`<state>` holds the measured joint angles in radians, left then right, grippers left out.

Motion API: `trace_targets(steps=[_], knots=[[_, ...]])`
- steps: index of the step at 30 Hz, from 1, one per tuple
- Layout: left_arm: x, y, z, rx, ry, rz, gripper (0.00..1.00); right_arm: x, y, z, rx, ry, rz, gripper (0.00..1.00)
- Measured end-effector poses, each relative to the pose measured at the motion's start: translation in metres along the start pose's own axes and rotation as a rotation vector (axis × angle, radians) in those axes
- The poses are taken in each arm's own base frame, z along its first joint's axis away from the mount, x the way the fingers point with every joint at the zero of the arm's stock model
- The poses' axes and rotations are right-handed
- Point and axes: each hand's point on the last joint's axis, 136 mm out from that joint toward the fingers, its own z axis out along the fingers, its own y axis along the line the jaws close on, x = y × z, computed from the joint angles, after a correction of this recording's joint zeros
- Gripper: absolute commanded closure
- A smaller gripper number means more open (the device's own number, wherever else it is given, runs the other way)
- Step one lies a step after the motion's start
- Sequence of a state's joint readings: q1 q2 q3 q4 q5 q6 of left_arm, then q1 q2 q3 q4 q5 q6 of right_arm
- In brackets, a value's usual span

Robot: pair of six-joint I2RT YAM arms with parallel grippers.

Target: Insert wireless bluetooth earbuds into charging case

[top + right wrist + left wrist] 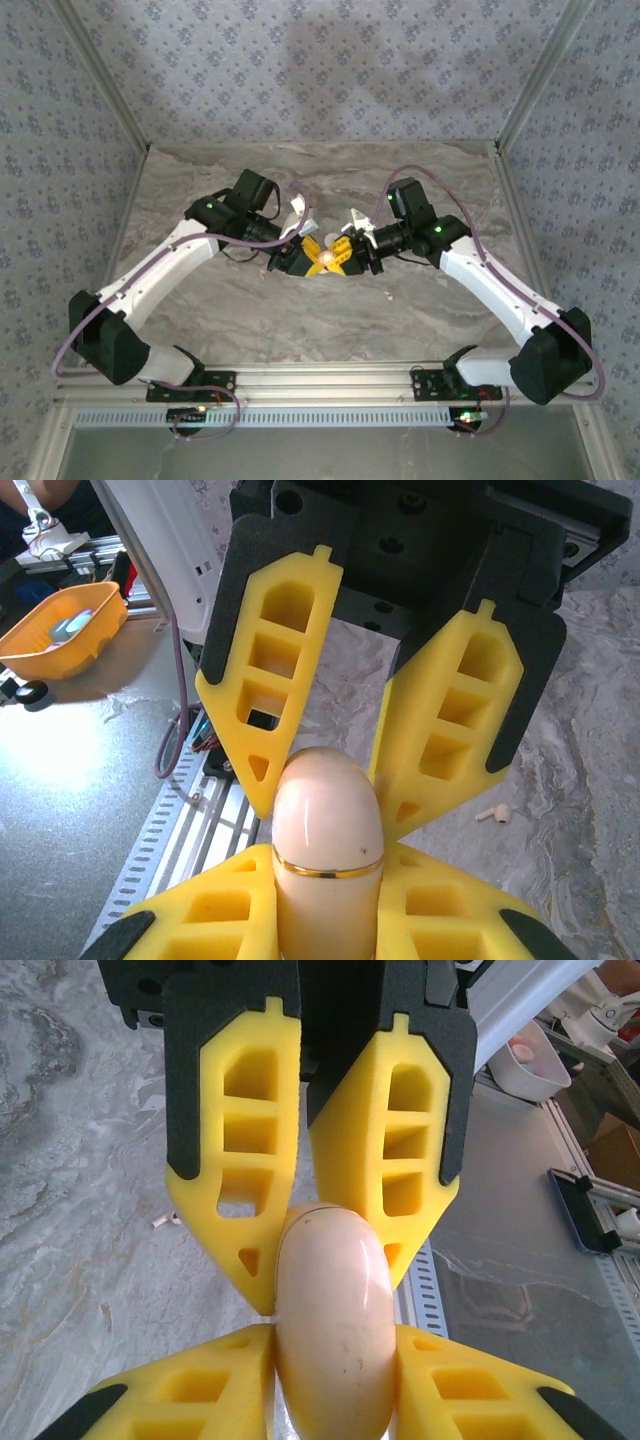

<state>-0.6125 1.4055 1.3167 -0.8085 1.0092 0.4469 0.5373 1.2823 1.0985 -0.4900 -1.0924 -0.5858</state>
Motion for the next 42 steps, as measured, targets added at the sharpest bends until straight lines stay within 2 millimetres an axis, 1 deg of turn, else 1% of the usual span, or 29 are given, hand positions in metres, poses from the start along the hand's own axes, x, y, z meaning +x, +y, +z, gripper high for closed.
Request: trace_targets(steps=[4,9,12,15,19,24,28,33,36,38,42], knots=[[-0.001,0.003,-0.008,-0.025,-0.021,-0.014,0.65,0.002,0.001,-0.001,0.002,0.007,0.005,0.87],[-0.005,0.012,-0.020,-0.079,-0.055,-0.010,0.63,0.001,0.008,-0.004,-0.002,0.007,0.006,0.87],[-0.004,0.014,-0.022,-0.086,-0.060,-0.025,0.63,0.001,0.012,-0.005,0.003,0.003,-0.002,0.86],[-0.003,0.015,-0.020,-0.084,-0.062,-0.036,0.59,0.004,0.013,-0.006,0.016,-0.006,0.002,0.86],[-0.005,0.015,-0.021,-0.087,-0.092,-0.017,0.58,0.009,0.008,-0.009,0.082,-0.029,0.017,0.86],[-0.009,0.008,-0.024,-0.093,-0.158,0.034,0.57,0.012,-0.007,-0.017,0.207,-0.079,0.038,0.86],[-0.010,0.001,-0.028,-0.110,-0.220,0.083,0.58,0.012,-0.019,-0.026,0.310,-0.153,0.047,0.86],[-0.007,0.002,-0.026,-0.132,-0.319,0.126,0.59,0.000,-0.023,-0.034,0.376,-0.261,0.036,0.85],[-0.003,0.005,-0.019,-0.140,-0.358,0.163,0.59,-0.015,-0.022,-0.040,0.388,-0.330,0.005,0.85],[-0.001,0.003,-0.013,-0.134,-0.369,0.196,0.59,-0.024,-0.019,-0.044,0.385,-0.366,-0.016,0.84],[-0.009,-0.003,-0.010,-0.135,-0.412,0.285,0.57,-0.038,-0.012,-0.047,0.361,-0.412,-0.058,0.84]])
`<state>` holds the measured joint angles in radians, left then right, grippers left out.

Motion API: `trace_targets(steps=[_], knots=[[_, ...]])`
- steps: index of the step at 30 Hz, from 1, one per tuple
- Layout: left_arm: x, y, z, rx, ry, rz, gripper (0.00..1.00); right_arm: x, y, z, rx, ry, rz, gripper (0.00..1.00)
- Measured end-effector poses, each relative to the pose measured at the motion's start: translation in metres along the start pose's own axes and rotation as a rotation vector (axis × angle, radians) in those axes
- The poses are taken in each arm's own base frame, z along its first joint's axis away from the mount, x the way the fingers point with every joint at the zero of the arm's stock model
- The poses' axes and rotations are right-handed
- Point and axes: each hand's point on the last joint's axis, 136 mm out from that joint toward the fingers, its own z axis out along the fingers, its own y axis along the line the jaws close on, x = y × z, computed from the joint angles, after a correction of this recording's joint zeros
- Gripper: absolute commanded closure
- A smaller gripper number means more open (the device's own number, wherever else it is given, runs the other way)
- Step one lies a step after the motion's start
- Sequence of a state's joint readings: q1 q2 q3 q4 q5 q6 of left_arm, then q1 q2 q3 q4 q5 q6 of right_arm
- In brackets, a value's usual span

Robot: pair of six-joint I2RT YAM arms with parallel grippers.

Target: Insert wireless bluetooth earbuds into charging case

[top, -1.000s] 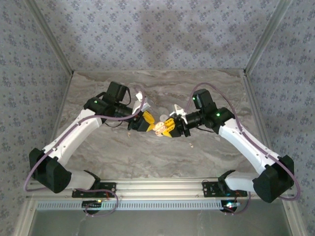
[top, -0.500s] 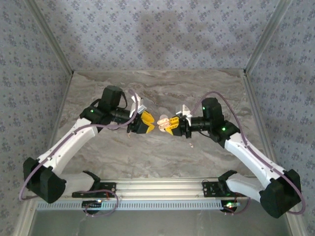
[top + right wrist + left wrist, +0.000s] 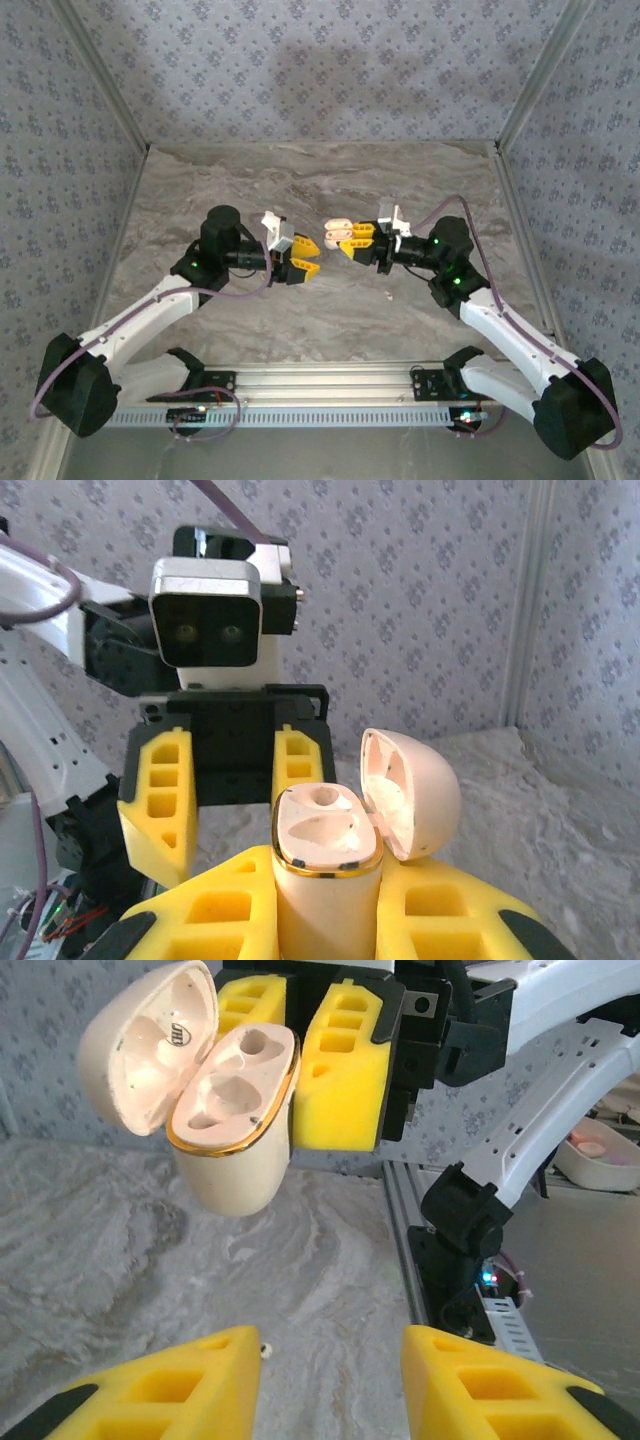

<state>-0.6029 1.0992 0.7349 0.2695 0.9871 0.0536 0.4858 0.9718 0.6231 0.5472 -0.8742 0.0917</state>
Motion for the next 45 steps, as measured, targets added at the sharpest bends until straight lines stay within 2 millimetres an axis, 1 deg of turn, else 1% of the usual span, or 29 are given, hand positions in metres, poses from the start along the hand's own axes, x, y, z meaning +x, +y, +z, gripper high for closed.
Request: trace_targets(steps=[4,7,10,16,23,28,34,39,42,45], knots=[[-0.014,0.000,0.001,-0.003,-0.052,0.065,0.56,-0.007,0.006,0.001,-0.038,-0.023,-0.014,0.84],[-0.024,-0.003,0.001,0.002,-0.093,0.102,0.55,-0.006,0.010,0.003,-0.065,-0.026,-0.012,0.84],[-0.029,-0.002,0.002,0.002,-0.122,0.118,0.54,-0.005,0.011,0.006,-0.087,-0.025,-0.008,0.84],[-0.032,0.005,0.005,-0.005,-0.155,0.105,0.53,-0.008,0.012,0.010,-0.113,-0.032,-0.010,0.84],[-0.039,0.008,0.006,-0.006,-0.188,0.097,0.56,-0.011,0.012,0.011,-0.118,-0.045,-0.021,0.84],[-0.043,0.005,0.007,0.004,-0.204,0.098,0.61,-0.011,0.011,0.013,-0.123,-0.049,-0.017,0.84],[-0.042,0.006,0.008,0.012,-0.205,0.084,0.66,-0.015,0.012,0.014,-0.129,-0.057,-0.016,0.84],[-0.043,0.006,0.009,0.014,-0.210,0.077,0.66,-0.015,0.012,0.015,-0.135,-0.058,-0.014,0.84],[-0.045,0.004,0.009,0.019,-0.217,0.080,0.63,-0.013,0.013,0.016,-0.141,-0.053,-0.009,0.84],[-0.046,0.004,0.009,0.021,-0.219,0.076,0.65,-0.012,0.013,0.017,-0.144,-0.051,-0.007,0.84]])
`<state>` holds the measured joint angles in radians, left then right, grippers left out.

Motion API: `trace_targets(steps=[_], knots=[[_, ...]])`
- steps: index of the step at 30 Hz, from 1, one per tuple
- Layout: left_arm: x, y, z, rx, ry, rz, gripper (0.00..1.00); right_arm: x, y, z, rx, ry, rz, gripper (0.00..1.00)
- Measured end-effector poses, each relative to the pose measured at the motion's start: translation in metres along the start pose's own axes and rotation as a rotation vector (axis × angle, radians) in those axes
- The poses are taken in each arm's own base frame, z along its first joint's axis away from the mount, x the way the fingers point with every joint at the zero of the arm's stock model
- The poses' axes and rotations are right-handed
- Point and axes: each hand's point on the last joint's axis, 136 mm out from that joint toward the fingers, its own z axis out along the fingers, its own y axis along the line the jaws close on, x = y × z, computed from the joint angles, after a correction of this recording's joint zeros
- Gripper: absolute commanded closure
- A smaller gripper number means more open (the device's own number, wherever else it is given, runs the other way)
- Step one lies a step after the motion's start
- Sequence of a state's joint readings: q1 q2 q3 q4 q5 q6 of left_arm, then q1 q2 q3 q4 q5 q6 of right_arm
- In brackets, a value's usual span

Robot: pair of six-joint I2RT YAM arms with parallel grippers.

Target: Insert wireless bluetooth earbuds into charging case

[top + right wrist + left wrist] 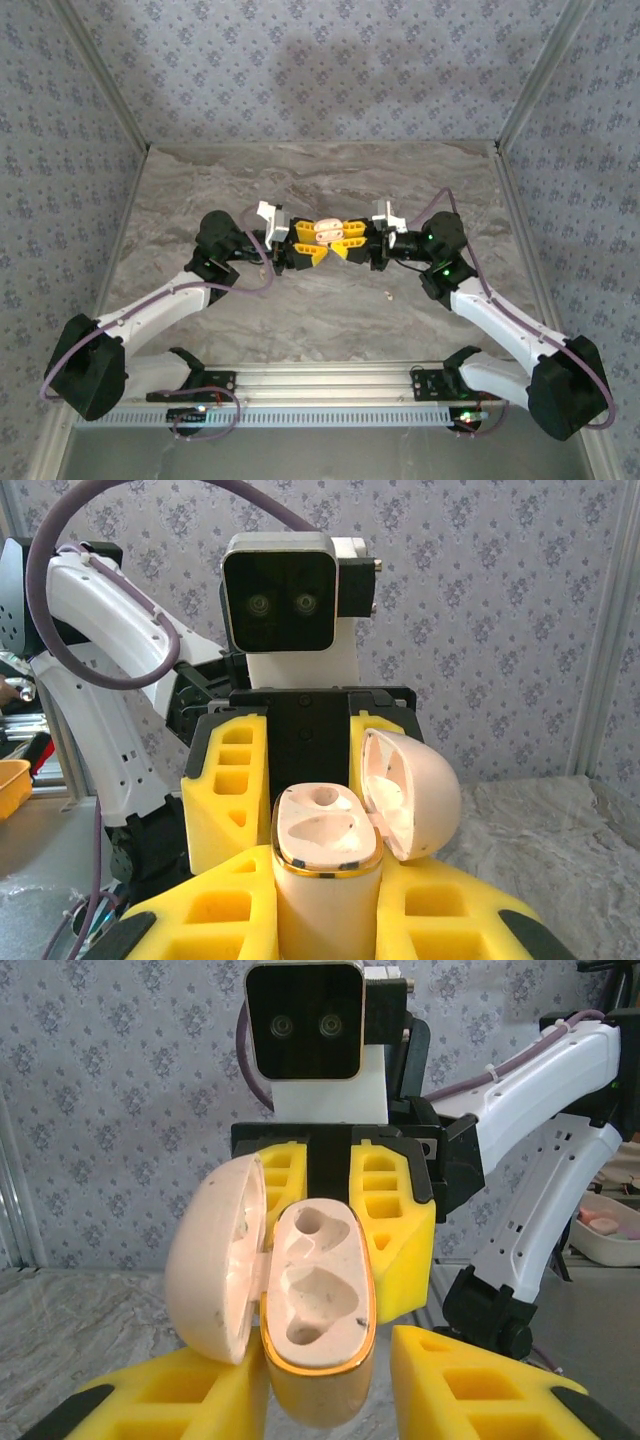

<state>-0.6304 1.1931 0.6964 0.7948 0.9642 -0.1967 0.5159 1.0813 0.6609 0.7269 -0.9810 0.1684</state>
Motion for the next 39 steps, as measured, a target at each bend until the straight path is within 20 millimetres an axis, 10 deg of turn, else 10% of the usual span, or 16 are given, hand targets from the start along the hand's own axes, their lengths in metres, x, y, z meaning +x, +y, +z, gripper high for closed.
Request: trace_targets(steps=[8,18,30,39], knots=[[-0.001,0.002,-0.001,-0.013,-0.003,-0.011,0.81,-0.001,0.000,0.000,-0.003,0.000,-0.003,0.80],[0.014,0.025,-0.020,-0.138,0.075,-0.005,0.85,0.015,-0.015,-0.012,0.095,0.069,0.046,0.41],[0.084,0.055,-0.055,-0.333,0.312,-0.044,0.86,0.051,-0.057,-0.046,0.429,0.319,0.326,0.38],[0.121,0.057,-0.074,-0.414,0.432,-0.071,0.85,0.154,-0.072,-0.099,0.807,0.665,0.952,0.53]])
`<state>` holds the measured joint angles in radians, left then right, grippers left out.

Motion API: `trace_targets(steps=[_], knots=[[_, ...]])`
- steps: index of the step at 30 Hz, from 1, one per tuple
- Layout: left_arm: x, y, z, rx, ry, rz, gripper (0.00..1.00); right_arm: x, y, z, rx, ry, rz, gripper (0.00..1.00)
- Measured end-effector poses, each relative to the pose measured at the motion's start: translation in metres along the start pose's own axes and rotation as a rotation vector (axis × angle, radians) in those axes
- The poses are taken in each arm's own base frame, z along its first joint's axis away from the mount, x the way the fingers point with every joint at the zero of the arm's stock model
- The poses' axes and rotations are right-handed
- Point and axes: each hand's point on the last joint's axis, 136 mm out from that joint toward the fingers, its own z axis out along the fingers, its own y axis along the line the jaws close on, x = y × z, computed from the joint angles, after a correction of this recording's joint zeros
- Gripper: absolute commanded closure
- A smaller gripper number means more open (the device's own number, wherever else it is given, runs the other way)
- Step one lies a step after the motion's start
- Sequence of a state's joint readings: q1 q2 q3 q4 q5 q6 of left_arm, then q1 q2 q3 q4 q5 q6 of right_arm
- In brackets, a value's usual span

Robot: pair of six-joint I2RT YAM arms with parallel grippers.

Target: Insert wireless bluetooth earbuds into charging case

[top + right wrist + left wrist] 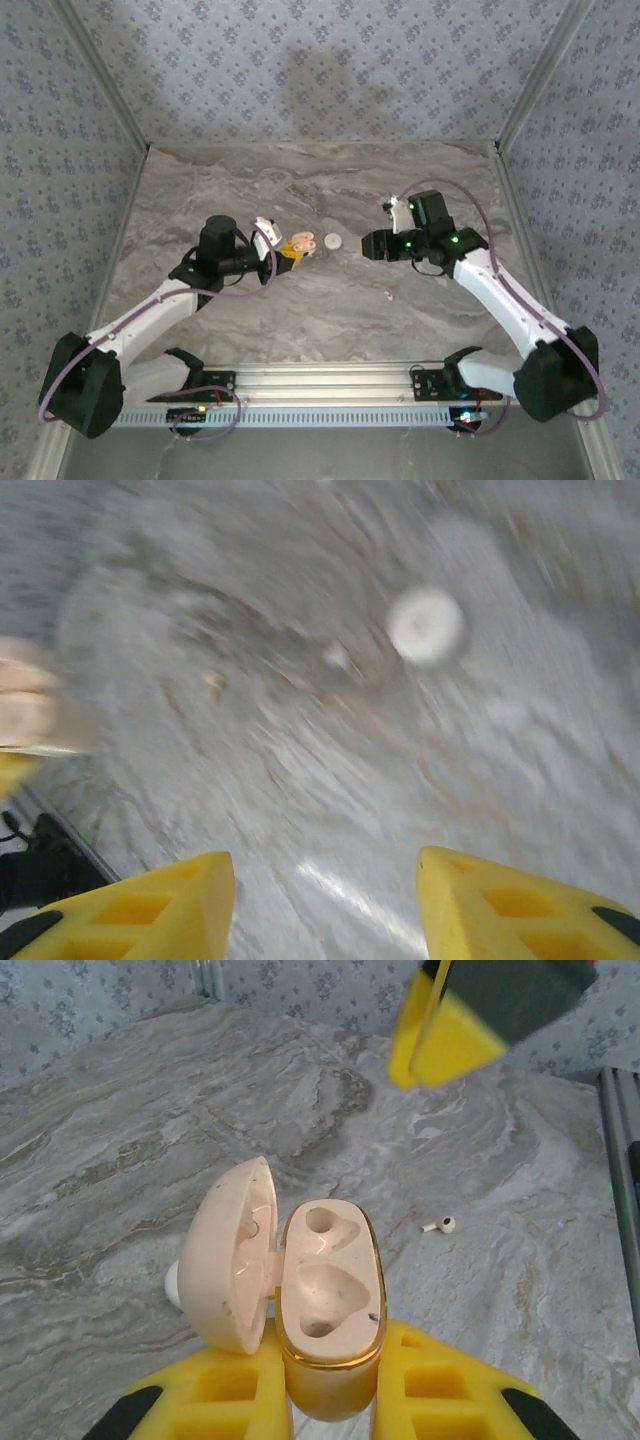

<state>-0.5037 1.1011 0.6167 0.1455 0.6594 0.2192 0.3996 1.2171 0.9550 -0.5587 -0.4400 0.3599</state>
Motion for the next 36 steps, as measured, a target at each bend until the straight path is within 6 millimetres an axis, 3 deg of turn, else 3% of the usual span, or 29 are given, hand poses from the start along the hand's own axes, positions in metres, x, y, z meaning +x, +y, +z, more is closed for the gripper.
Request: trace_targets(steps=[3,9,14,19,27,36], knots=[[0.002,0.001,0.000,-0.009,0.008,0.004,0.85,0.031,-0.024,0.014,0.100,0.146,0.176,0.55],[0.004,0.003,0.000,-0.019,0.016,0.004,0.85,0.079,-0.023,0.034,0.175,0.302,0.326,0.55],[0.003,0.003,-0.001,-0.022,0.017,0.008,0.85,0.110,-0.043,0.051,0.263,0.402,0.427,0.54],[0.004,0.003,-0.001,-0.022,0.018,0.007,0.85,0.119,-0.059,0.060,0.318,0.436,0.474,0.49],[0.004,0.003,-0.001,-0.022,0.019,0.007,0.85,0.130,-0.082,0.067,0.381,0.459,0.521,0.50],[0.007,0.003,-0.001,-0.023,0.029,-0.001,0.85,0.120,-0.102,0.064,0.444,0.405,0.528,0.51]])
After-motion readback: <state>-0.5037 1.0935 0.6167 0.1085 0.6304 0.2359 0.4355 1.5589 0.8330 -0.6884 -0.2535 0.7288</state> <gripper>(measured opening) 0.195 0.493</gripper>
